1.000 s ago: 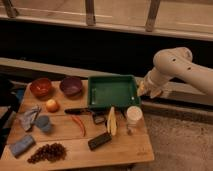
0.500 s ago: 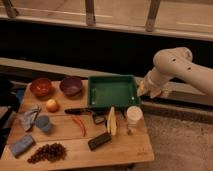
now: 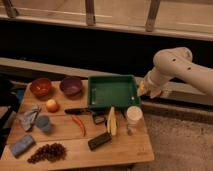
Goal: Wipe purple bowl with eraser
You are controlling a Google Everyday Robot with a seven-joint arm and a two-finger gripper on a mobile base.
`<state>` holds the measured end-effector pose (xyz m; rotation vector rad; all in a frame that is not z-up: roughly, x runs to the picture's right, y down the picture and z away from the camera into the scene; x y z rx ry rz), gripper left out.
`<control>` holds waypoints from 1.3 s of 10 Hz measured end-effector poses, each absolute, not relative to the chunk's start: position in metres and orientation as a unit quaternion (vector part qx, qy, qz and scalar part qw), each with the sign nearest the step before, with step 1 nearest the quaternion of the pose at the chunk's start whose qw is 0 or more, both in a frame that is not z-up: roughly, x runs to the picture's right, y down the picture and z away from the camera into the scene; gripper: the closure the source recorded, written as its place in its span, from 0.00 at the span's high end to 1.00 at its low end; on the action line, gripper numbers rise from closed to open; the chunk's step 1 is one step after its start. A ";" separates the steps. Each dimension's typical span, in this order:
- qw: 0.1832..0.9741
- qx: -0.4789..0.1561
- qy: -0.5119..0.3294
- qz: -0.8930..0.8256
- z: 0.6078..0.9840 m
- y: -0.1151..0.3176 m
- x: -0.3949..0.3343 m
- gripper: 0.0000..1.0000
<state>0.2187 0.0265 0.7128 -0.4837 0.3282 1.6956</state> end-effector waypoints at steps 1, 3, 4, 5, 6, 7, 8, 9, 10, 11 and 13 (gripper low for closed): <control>0.624 -0.211 0.143 0.739 0.713 0.027 0.219 0.54; 0.641 -0.200 0.141 0.728 0.706 0.024 0.215 0.54; 0.655 -0.201 0.139 0.715 0.701 0.021 0.201 0.54; 0.669 -0.204 0.139 0.701 0.699 0.021 0.186 0.54; 0.685 -0.205 0.142 0.685 0.698 0.022 0.170 0.54; 0.698 -0.211 0.145 0.669 0.695 0.027 0.153 0.54; 0.705 -0.215 0.148 0.660 0.694 0.032 0.147 0.54; 0.715 -0.223 0.154 0.644 0.695 0.038 0.144 0.54; 0.728 -0.234 0.153 0.625 0.696 0.044 0.131 0.54; 0.738 -0.245 0.154 0.609 0.696 0.049 0.117 0.54; 0.760 -0.274 0.154 0.569 0.693 0.067 0.085 0.54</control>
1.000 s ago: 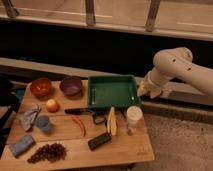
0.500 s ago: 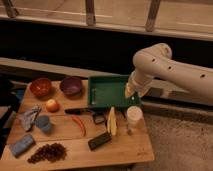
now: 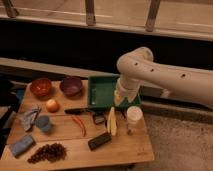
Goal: Wipe purple bowl with eraser
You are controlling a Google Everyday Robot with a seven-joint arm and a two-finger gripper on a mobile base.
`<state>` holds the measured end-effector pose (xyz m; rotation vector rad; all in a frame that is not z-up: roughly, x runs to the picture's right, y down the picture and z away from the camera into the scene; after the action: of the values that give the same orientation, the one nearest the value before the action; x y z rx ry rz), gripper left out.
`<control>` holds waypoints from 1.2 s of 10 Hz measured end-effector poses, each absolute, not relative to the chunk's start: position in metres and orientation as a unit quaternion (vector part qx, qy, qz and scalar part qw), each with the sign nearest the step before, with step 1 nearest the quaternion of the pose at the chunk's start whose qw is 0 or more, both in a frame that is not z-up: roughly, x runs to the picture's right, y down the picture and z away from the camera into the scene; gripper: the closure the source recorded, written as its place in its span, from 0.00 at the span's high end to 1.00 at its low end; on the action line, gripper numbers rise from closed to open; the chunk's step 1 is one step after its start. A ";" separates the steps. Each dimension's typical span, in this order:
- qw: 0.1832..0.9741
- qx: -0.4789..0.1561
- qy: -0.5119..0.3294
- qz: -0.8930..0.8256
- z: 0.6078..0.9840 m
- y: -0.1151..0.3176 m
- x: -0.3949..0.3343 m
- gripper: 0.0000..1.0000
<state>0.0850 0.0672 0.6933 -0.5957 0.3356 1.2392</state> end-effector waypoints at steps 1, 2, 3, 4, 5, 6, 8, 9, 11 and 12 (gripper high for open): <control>0.770 -0.287 0.150 0.550 0.692 0.074 0.067 0.54; 0.777 -0.296 0.144 0.536 0.690 0.078 0.056 0.54; 0.784 -0.305 0.140 0.522 0.687 0.083 0.049 0.54; 0.791 -0.310 0.135 0.511 0.683 0.086 0.044 0.54; 0.797 -0.313 0.128 0.500 0.680 0.088 0.037 0.54; 0.808 -0.319 0.116 0.482 0.675 0.092 0.025 0.54; 0.820 -0.337 0.093 0.453 0.666 0.103 0.004 0.54; 0.824 -0.350 0.080 0.438 0.661 0.110 -0.007 0.54; 0.833 -0.372 0.054 0.405 0.650 0.123 -0.021 0.54; 0.835 -0.375 0.050 0.399 0.648 0.126 -0.022 0.54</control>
<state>-0.0223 0.1256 0.6484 -0.7944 0.1050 0.8451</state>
